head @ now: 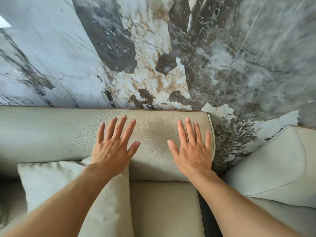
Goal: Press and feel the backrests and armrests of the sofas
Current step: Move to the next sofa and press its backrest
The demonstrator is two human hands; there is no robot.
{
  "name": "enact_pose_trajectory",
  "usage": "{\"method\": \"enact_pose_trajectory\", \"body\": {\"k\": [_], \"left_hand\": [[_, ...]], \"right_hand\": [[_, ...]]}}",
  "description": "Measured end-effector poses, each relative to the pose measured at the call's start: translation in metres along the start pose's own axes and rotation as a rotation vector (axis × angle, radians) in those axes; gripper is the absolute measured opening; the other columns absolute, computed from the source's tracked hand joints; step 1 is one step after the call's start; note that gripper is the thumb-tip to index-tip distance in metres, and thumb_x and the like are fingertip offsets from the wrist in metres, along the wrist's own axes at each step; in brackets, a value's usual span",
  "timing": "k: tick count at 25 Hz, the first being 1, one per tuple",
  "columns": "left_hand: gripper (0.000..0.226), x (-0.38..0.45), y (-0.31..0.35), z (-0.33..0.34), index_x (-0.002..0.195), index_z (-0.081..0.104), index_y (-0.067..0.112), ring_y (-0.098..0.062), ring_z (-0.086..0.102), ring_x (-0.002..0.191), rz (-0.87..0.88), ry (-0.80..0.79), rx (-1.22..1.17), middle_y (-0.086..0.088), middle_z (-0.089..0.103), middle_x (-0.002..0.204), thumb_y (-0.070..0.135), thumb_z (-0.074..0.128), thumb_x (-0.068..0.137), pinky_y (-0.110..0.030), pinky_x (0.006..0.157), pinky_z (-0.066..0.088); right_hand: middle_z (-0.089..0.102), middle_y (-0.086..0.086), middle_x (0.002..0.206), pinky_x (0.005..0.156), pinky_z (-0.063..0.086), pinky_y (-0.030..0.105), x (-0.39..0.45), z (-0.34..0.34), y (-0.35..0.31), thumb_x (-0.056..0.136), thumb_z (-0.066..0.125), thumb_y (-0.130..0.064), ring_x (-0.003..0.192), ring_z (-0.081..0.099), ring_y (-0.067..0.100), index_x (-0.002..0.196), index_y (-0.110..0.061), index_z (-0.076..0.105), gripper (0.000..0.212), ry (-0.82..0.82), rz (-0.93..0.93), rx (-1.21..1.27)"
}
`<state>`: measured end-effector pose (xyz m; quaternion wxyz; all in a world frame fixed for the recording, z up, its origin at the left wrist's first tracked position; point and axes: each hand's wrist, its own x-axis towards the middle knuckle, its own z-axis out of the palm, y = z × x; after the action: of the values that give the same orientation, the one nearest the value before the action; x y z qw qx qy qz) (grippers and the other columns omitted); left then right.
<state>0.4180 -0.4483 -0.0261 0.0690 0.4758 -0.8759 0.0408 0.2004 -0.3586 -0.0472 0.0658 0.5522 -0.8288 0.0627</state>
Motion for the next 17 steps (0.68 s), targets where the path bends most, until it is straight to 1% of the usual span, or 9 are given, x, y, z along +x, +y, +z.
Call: {"method": "enact_pose_trajectory", "body": {"k": [2, 6, 11, 14, 17], "left_hand": [[0.068, -0.021, -0.011, -0.029, 0.15, -0.007, 0.033, -0.021, -0.008, 0.147, -0.015, 0.022, -0.002, -0.001, 0.0, 0.162, 0.062, 0.001, 0.089, -0.045, 0.117, -0.011], [0.068, -0.07, -0.028, -0.091, 0.152, 0.011, 0.027, -0.024, 0.004, 0.147, -0.036, 0.069, -0.026, -0.004, 0.014, 0.16, 0.06, 0.009, 0.092, -0.049, 0.118, 0.0], [0.066, -0.149, -0.054, -0.164, 0.151, 0.018, 0.025, -0.027, 0.011, 0.147, -0.061, 0.088, -0.039, -0.005, 0.019, 0.159, 0.056, 0.018, 0.093, -0.052, 0.118, 0.007], [0.067, -0.187, -0.079, -0.205, 0.15, 0.021, 0.023, -0.028, 0.015, 0.146, -0.065, 0.099, -0.036, -0.006, 0.022, 0.158, 0.056, 0.018, 0.092, -0.053, 0.118, 0.01], [0.067, -0.221, -0.112, -0.241, 0.15, 0.023, 0.022, -0.028, 0.016, 0.146, -0.056, 0.127, -0.06, -0.006, 0.025, 0.157, 0.056, 0.019, 0.092, -0.053, 0.117, 0.011]], "right_hand": [[-0.022, -0.006, 0.156, 0.115, -0.013, 0.049, -0.016, -0.027, -0.01, 0.086, -0.012, -0.066, 0.147, -0.011, 0.019, 0.145, -0.032, -0.022, 0.069, 0.013, -0.001, 0.02], [-0.022, -0.006, 0.155, 0.115, -0.012, 0.05, -0.055, -0.088, -0.033, 0.087, -0.008, -0.065, 0.147, -0.01, 0.02, 0.148, -0.031, -0.016, 0.071, 0.022, -0.001, 0.022], [-0.008, -0.003, 0.161, 0.115, -0.011, 0.049, -0.113, -0.173, -0.075, 0.087, -0.002, -0.065, 0.148, -0.005, 0.021, 0.152, -0.028, -0.005, 0.074, 0.063, 0.011, 0.03], [-0.003, -0.001, 0.162, 0.115, -0.01, 0.05, -0.146, -0.215, -0.109, 0.089, -0.003, -0.065, 0.148, -0.002, 0.021, 0.152, -0.028, -0.002, 0.074, 0.091, 0.015, 0.013], [0.005, 0.0, 0.162, 0.114, -0.009, 0.051, -0.18, -0.254, -0.15, 0.088, 0.0, -0.066, 0.148, 0.003, 0.022, 0.152, -0.027, 0.006, 0.075, 0.115, 0.034, 0.018]]}}
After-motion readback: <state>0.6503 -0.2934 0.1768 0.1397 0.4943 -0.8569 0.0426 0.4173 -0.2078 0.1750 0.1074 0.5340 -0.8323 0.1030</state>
